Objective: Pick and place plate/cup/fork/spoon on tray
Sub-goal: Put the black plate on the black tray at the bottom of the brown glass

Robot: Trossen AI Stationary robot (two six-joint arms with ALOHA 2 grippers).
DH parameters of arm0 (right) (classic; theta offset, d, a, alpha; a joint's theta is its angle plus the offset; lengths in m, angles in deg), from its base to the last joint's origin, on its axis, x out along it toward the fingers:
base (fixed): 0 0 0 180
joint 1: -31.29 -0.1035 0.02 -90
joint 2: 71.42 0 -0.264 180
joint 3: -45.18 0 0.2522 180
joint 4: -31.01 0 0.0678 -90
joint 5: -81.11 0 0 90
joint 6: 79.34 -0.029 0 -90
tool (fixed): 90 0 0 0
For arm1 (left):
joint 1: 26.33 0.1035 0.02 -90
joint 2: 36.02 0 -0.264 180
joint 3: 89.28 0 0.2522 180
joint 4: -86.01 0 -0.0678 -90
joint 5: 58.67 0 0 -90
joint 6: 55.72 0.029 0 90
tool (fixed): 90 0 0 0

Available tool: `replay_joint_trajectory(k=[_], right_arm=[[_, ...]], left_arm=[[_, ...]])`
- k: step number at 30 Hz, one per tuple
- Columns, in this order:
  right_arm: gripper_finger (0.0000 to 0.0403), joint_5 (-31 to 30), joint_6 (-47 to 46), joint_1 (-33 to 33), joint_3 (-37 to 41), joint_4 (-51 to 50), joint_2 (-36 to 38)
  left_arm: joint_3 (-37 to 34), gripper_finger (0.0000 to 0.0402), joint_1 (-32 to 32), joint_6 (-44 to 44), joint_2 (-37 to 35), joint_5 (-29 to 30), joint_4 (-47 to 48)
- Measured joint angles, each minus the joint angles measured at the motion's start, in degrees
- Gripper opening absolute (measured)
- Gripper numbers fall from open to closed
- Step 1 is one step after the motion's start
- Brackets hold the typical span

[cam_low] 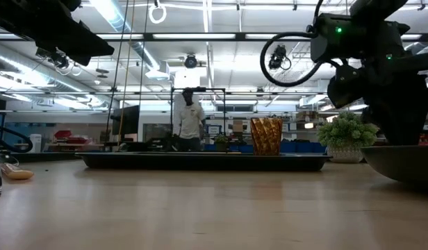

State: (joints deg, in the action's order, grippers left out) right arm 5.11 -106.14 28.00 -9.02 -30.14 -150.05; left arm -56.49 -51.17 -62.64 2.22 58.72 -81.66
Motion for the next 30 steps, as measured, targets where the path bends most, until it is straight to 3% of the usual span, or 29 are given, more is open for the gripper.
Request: replay_joint_trajectory(k=[9, 30], right_arm=[[0.0183, 3.3, 0.8, 0.0, 0.0, -0.4, -1.9], [0.0112, 4.2, -1.0, 0.0, 3.5, 2.1, -1.9]], left_arm=[[0.0, 0.0103, 0.0, -0.4, 0.0, 0.0, 0.0], [0.0, 0.0103, 0.0, 0.0, 0.0, 0.0, -0.3]])
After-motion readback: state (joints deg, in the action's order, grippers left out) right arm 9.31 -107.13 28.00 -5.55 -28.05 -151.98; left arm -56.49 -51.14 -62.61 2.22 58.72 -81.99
